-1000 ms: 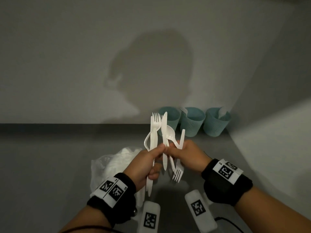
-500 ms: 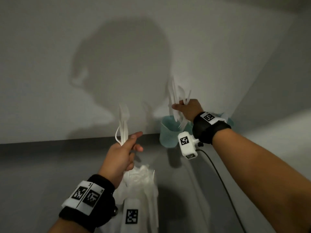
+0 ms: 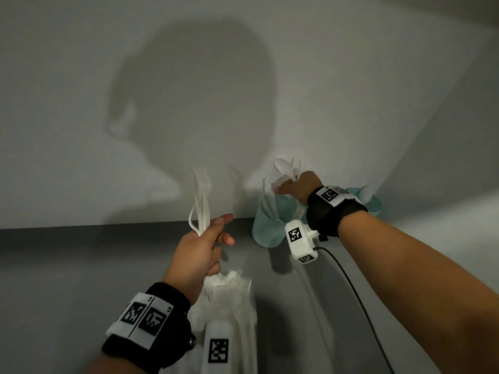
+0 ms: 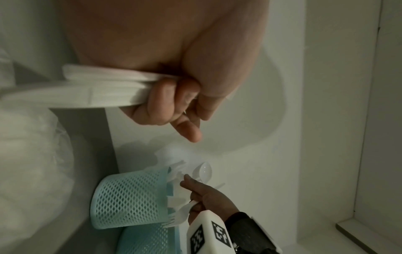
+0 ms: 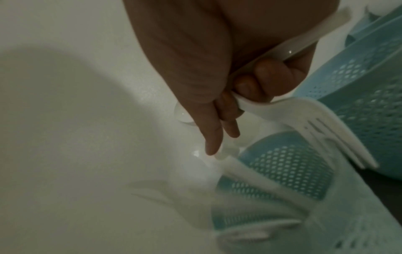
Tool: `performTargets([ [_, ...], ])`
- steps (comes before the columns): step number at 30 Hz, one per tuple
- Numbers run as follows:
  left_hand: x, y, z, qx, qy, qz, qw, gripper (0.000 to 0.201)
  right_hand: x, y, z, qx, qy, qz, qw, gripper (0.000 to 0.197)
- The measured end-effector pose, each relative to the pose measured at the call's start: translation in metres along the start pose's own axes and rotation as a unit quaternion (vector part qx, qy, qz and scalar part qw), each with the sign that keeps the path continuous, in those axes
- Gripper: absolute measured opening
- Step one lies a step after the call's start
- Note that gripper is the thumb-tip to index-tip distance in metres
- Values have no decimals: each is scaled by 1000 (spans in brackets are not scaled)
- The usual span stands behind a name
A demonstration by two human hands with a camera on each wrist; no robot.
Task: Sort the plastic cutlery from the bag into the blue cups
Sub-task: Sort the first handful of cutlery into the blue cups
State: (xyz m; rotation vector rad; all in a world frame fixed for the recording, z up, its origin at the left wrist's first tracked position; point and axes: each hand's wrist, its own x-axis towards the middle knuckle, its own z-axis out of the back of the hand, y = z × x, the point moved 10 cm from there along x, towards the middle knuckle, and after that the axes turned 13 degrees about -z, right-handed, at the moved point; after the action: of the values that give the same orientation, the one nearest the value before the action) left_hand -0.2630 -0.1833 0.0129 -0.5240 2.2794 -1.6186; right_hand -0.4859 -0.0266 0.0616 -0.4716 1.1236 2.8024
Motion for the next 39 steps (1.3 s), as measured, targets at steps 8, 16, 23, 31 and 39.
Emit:
performTargets([
  [8, -8, -12, -16, 12, 10, -6, 1000, 24, -61, 23, 48, 141, 4, 97, 985, 36],
  [16, -49, -11, -100, 30, 58, -7, 998, 33, -154, -10, 54, 283, 127, 150, 939, 29],
  [23, -83, 10, -138, 14, 37, 14, 999, 36, -204, -60, 41, 282, 123, 232, 923, 10],
  [31, -88, 20, -149, -44, 23, 43, 998, 19, -215, -98, 54, 283, 179, 198, 921, 49],
  [39, -41, 5, -175, 61, 68, -15, 996, 28, -115, -112, 146, 304, 32, 131, 943, 22],
])
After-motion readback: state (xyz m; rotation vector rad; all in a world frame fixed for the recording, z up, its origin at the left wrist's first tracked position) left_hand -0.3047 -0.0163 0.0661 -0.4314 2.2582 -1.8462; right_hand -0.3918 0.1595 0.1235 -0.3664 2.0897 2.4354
